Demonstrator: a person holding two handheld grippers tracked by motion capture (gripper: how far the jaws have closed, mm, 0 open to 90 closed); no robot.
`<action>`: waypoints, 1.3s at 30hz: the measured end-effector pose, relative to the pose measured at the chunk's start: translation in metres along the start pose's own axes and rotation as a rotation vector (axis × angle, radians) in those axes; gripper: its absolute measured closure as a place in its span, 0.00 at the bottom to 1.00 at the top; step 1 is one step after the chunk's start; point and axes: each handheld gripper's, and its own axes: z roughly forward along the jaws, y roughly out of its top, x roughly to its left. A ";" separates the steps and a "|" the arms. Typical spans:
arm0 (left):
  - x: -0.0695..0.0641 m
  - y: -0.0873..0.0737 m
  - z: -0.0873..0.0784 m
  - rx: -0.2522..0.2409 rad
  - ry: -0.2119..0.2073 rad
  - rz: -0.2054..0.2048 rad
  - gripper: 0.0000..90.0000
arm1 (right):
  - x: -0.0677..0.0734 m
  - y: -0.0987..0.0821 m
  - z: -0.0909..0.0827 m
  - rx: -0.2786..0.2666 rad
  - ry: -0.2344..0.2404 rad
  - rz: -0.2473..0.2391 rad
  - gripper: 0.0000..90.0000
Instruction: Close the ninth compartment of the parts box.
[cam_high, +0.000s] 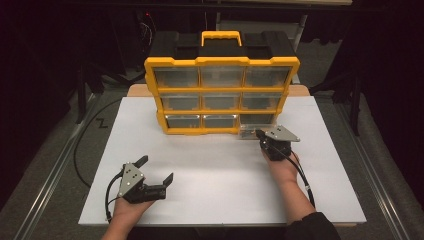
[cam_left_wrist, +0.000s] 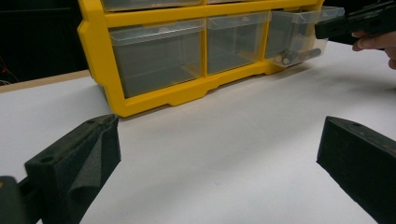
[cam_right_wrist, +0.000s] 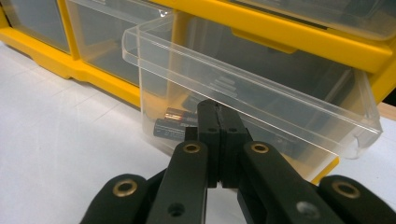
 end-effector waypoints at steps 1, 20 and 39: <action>0.000 0.000 0.000 0.000 -0.001 0.000 0.00 | 0.000 0.000 0.001 0.002 -0.002 0.001 1.00; 0.002 0.000 0.000 -0.005 0.001 -0.012 0.00 | -0.007 0.009 0.018 0.025 -0.042 -0.002 1.00; 0.002 0.000 0.000 -0.003 0.000 -0.013 0.00 | -0.013 0.018 0.036 0.042 -0.072 0.026 1.00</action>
